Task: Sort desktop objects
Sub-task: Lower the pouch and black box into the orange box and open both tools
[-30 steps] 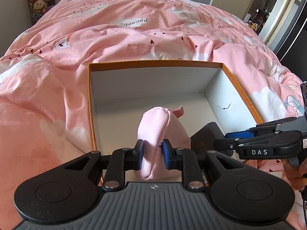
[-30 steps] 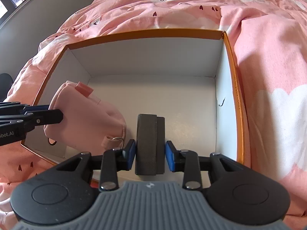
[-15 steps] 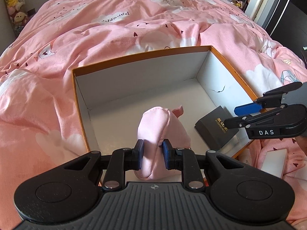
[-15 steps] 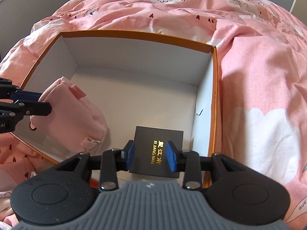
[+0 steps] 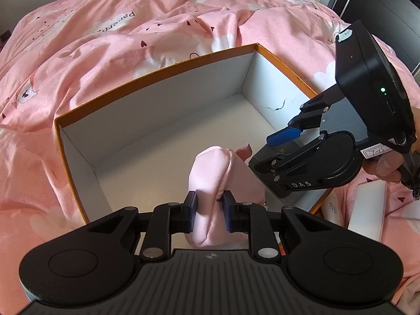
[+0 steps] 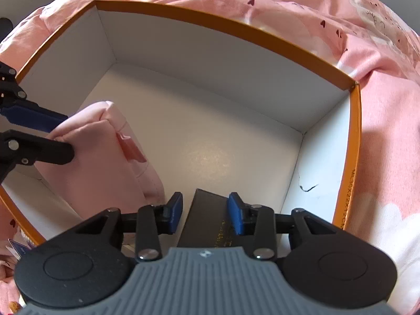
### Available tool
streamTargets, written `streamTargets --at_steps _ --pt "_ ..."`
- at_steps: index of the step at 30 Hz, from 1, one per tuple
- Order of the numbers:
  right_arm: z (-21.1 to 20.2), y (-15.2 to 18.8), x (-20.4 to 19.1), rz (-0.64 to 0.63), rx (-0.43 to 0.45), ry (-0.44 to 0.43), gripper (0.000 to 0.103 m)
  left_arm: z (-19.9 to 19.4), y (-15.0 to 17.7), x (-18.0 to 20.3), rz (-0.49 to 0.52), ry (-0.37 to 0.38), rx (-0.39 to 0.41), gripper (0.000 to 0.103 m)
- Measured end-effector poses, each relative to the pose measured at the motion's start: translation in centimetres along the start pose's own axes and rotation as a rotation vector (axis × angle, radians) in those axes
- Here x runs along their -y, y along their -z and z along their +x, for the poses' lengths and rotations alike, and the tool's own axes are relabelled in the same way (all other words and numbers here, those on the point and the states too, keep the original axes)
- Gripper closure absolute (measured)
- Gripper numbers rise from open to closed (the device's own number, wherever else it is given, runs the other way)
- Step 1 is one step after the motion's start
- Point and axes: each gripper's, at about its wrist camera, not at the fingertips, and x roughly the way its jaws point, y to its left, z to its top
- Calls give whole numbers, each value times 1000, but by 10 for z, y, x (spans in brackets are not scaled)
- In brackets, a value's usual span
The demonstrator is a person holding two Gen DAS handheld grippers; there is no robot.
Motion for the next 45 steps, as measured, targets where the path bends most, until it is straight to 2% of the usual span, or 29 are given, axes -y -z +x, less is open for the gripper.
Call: streamTargets --at_steps 4,7,13,17,22,31,35,43,45 --pt "1 3 12 30 -9 17 62 7 -9 4 63 9 -21 79" --pt "0 5 14 32 -8 7 65 14 -17 7 114 18 -34 79" --pt "-24 10 15 47 81 19 64 34 -31 11 172 36 -55 79" --pt "-40 10 16 32 144 97 62 48 -35 19 208 30 -63 74" --pt "-48 7 30 74 178 113 59 64 -37 28 264 -12 -61 66" --pt "-51 15 41 119 190 102 58 83 -43 34 272 14 -16 48" --pt "-51 17 39 109 190 106 57 81 -41 35 260 9 2 45" --pt "-54 20 37 119 191 102 57 54 -35 22 181 -19 52 44" --pt "-55 22 36 115 191 102 57 49 -32 17 151 -12 49 49"
